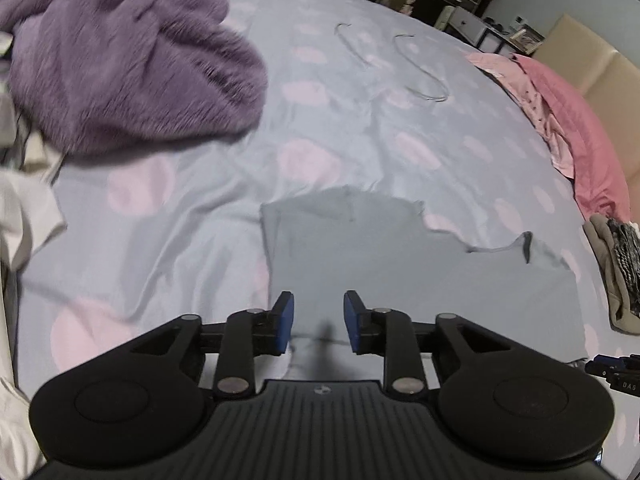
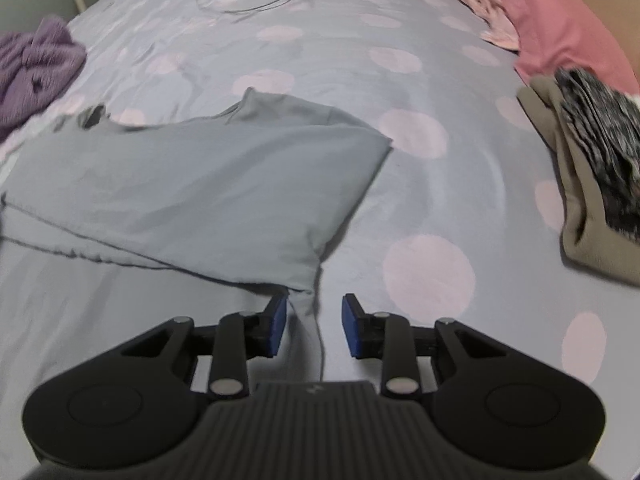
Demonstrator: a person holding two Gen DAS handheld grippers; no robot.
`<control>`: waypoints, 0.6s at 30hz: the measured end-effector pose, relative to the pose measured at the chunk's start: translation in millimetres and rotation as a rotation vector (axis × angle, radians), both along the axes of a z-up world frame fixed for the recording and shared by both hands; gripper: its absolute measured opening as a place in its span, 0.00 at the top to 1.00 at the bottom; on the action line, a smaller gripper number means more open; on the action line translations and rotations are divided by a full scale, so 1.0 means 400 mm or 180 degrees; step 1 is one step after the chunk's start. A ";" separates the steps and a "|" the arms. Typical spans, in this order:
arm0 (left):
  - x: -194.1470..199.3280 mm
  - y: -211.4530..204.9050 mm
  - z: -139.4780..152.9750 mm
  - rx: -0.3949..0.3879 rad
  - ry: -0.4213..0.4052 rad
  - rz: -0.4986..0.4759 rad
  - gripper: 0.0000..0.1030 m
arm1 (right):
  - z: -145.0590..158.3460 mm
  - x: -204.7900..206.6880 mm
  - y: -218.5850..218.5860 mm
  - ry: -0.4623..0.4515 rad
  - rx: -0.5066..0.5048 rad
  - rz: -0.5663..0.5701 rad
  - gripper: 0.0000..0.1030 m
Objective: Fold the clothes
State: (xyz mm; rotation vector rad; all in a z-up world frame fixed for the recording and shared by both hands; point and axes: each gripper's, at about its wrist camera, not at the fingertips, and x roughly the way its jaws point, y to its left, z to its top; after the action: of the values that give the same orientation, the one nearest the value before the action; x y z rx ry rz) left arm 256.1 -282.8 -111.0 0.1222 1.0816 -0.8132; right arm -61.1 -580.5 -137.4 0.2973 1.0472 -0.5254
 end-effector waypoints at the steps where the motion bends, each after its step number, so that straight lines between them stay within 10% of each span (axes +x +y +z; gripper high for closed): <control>1: -0.001 0.008 -0.011 -0.0003 0.0032 0.0010 0.74 | -0.001 0.003 0.004 0.0009 -0.0036 0.0029 0.68; 10: 0.023 0.027 -0.082 -0.0183 0.0238 0.0177 0.70 | -0.025 0.034 0.024 0.0116 -0.0245 0.0174 0.72; 14: 0.022 0.032 -0.071 -0.0376 0.0259 0.0153 1.00 | -0.014 0.037 0.022 0.0019 -0.0318 0.0145 0.89; 18: 0.010 0.030 -0.039 -0.0499 0.0187 0.0110 1.00 | 0.009 0.034 0.014 -0.0040 -0.0336 0.0032 0.91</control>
State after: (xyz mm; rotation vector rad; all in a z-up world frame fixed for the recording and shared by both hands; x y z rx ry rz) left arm 260.2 -270.7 -126.5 -0.0525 1.0681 -0.8716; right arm -47.5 -574.8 -133.9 0.2017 1.0045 -0.5672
